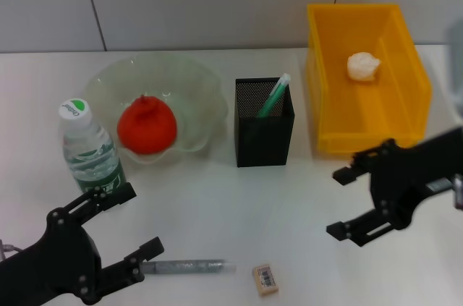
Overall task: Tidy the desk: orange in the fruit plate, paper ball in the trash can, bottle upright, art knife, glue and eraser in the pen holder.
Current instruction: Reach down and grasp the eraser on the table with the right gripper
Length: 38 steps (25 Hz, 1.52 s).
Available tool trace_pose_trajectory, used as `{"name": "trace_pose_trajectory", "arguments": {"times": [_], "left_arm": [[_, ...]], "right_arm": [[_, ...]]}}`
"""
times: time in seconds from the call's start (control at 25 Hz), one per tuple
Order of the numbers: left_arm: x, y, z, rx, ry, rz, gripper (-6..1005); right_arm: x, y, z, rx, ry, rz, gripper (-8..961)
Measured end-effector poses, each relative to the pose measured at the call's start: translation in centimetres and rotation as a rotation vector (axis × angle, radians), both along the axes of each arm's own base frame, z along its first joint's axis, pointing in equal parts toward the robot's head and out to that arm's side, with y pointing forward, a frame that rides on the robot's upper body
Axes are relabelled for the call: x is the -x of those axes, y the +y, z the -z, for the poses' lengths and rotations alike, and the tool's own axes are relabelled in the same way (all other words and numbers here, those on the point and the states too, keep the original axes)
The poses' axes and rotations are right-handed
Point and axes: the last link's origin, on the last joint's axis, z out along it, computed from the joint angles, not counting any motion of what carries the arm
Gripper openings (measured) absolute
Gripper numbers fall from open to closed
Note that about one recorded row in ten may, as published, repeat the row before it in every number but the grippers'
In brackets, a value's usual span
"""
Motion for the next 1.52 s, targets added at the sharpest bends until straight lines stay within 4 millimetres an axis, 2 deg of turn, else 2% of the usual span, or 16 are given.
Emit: {"name": "trace_pose_trajectory", "arguments": {"times": [0.16, 0.28, 0.6, 0.96, 1.16, 1.52], "left_arm": [[0.0, 0.1, -0.1, -0.003, -0.001, -0.004, 811], [0.1, 0.0, -0.1, -0.003, -0.002, -0.009, 811], [0.6, 0.1, -0.2, -0.026, 0.002, -0.046, 811], [0.8, -0.1, 0.0, -0.032, 0.008, -0.067, 811], [0.8, 0.0, 0.2, -0.033, 0.011, -0.07, 811], [0.7, 0.1, 0.5, -0.025, 0.013, -0.067, 811]], "right_arm": [[2.8, 1.4, 1.6, 0.065, -0.168, -0.063, 841], [4.8, 1.8, 3.3, 0.098, -0.276, -0.15, 841], [7.2, 0.0, 7.6, 0.24, -0.429, -0.356, 841], [7.4, -0.6, 9.2, 0.299, -0.476, -0.432, 841], [7.3, -0.9, 10.1, 0.276, -0.463, -0.399, 841], [6.0, -1.3, 12.0, 0.254, -0.453, -0.354, 840]]}}
